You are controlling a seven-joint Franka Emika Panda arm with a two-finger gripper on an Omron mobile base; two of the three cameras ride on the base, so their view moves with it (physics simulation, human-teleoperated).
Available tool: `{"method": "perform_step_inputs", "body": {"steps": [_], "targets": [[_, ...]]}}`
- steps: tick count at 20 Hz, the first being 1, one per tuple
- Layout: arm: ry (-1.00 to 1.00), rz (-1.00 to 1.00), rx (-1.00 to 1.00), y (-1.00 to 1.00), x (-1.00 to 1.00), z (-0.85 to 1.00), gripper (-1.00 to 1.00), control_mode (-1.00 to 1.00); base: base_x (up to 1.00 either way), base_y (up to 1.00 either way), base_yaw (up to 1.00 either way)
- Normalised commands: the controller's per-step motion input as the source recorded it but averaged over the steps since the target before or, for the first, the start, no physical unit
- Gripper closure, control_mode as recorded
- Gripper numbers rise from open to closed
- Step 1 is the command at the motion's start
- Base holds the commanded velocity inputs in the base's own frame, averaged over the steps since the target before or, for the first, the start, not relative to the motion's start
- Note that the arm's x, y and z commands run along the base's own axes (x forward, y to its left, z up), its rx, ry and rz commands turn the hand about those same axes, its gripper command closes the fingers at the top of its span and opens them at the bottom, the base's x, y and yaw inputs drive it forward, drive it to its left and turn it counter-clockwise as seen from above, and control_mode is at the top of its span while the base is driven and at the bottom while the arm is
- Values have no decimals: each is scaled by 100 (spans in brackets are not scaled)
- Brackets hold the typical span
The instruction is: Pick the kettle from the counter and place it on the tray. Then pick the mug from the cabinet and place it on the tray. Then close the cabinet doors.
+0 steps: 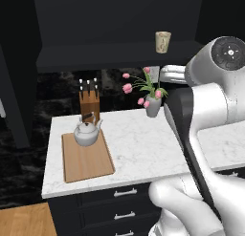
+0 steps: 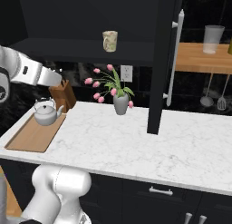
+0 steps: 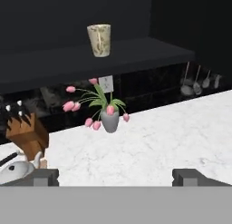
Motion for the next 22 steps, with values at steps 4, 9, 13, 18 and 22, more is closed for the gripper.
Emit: {"method": "perform_step_inputs", "body": {"steps": [4, 9, 13, 18, 22], "targets": [[18, -10, 18, -38, 34, 33, -100, -100, 0, 0, 0], [0, -3, 15, -38, 39, 9, -100, -100, 0, 0, 0], [-27, 0, 0, -5, 37, -9, -100, -100, 0, 0, 0], [-6, 0, 0, -3, 65, -4, -100, -100, 0, 0, 0], [0, 1, 0, -15, 79, -4, -100, -100, 0, 0, 0]]}}
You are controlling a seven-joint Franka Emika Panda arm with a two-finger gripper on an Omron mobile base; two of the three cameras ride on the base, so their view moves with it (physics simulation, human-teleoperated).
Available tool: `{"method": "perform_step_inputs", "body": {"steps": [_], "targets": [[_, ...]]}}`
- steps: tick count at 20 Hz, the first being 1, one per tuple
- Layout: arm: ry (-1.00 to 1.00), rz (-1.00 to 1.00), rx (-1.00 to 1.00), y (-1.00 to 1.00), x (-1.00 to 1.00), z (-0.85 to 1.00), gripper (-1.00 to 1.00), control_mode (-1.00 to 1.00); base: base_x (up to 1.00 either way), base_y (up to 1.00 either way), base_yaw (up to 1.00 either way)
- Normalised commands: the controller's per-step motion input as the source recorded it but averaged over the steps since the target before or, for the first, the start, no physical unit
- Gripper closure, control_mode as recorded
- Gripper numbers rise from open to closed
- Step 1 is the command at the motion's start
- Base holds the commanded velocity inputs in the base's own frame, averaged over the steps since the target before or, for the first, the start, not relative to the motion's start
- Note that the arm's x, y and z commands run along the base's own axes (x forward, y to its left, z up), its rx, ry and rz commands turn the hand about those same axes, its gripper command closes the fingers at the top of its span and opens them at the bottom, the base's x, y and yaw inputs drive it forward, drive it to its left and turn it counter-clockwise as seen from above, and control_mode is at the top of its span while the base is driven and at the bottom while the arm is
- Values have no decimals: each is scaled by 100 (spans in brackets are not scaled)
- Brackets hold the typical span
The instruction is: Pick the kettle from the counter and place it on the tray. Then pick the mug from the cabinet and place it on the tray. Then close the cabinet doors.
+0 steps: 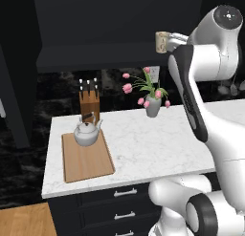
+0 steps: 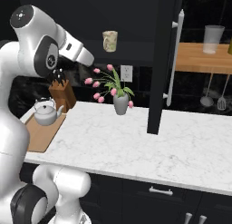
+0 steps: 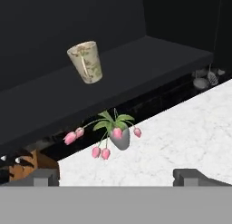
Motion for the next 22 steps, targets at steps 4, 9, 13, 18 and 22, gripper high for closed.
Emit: {"method": "perform_step_inputs", "body": {"steps": [4, 9, 13, 18, 22], "targets": [[13, 6, -3, -21, 75, -1, -100, -100, 0, 0, 0], [10, 8, -8, -10, 63, -4, -100, -100, 0, 0, 0], [0, 7, -1, -2, 71, -11, -100, -100, 0, 0, 0], [-8, 1, -1, -1, 54, -16, -100, -100, 0, 0, 0], [-9, 0, 0, -3, 44, -11, -100, -100, 0, 0, 0]]}}
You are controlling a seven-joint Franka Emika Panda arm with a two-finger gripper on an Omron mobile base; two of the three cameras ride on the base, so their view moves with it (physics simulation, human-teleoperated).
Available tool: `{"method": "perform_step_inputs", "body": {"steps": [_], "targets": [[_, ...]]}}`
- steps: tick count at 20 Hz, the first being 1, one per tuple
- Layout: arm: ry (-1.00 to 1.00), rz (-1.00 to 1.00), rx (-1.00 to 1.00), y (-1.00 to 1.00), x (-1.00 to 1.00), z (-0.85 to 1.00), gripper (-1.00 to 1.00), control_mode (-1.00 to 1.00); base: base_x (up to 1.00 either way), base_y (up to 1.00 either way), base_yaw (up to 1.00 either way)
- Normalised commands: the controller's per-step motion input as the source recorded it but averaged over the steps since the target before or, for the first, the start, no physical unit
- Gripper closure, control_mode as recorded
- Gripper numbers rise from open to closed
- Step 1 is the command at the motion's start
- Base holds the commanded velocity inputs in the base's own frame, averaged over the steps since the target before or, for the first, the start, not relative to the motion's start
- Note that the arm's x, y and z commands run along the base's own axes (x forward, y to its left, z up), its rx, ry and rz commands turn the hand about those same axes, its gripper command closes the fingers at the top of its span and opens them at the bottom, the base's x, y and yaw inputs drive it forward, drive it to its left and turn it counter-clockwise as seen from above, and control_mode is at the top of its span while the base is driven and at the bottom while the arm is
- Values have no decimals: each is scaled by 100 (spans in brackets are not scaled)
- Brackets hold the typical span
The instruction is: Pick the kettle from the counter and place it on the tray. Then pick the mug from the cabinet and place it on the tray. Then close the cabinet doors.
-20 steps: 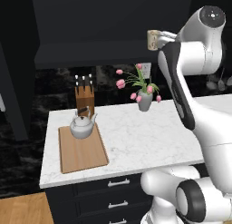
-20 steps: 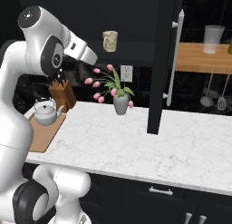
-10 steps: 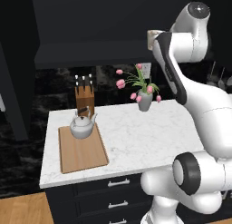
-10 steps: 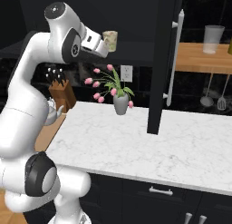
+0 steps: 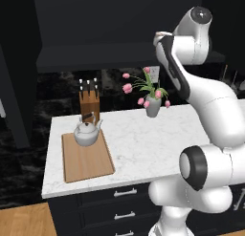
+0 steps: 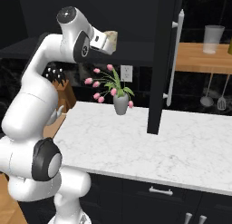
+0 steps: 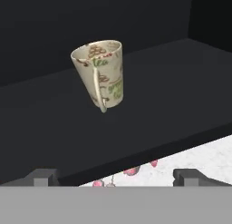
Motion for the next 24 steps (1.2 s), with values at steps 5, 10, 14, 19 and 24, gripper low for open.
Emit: {"method": "perform_step_inputs", "body": {"steps": [5, 10, 14, 19, 24], "targets": [[-1, 0, -1, -1, 48, 0, -100, -100, 0, 0, 0], [0, 0, -1, -3, 28, 3, -100, -100, 0, 0, 0], [0, 0, -4, -12, 23, 0, -100, -100, 0, 0, 0], [0, 0, -7, -9, 32, 0, -100, -100, 0, 0, 0], [0, 0, 0, -2, 32, 0, -100, -100, 0, 0, 0]]}}
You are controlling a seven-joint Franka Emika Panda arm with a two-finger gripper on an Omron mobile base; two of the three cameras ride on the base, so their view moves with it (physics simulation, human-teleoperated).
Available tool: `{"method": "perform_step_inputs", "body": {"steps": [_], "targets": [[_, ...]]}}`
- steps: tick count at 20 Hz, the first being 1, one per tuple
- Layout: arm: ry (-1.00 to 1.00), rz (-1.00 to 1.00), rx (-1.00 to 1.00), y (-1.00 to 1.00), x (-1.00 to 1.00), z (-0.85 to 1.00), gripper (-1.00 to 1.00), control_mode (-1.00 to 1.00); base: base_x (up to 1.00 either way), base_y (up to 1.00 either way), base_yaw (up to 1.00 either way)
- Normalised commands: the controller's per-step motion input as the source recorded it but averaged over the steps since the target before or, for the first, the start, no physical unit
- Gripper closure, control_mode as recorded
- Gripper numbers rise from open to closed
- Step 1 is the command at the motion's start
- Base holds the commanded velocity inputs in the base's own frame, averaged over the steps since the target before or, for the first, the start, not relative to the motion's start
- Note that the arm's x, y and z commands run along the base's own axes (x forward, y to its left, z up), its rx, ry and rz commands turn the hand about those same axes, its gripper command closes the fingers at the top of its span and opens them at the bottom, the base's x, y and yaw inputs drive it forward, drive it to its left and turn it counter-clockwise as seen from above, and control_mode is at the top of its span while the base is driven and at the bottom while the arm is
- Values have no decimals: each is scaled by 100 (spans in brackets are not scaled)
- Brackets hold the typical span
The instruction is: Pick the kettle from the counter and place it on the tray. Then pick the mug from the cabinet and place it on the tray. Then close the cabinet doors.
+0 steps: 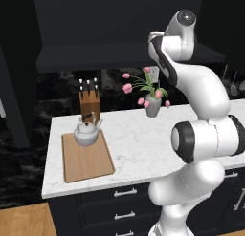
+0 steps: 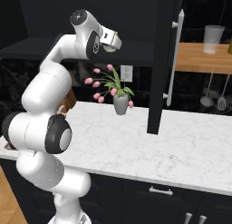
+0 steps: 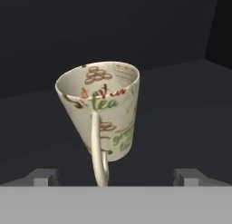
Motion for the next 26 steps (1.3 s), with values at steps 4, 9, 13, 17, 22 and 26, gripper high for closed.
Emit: {"method": "perform_step_inputs", "body": {"steps": [4, 9, 13, 17, 22, 26], "targets": [[2, 0, 0, 0, 19, 1, -100, -100, 0, 0, 0], [3, 0, 0, 0, 22, 0, -100, -100, 0, 0, 0], [4, 0, 0, 0, 20, 0, -100, -100, 0, 0, 0], [0, -1, 0, 0, 13, 0, -100, -100, 0, 0, 0], [0, -2, 0, 0, 0, 4, -100, -100, 0, 0, 0], [0, -5, 0, 0, 0, 0, 100, -100, 0, 0, 0]]}}
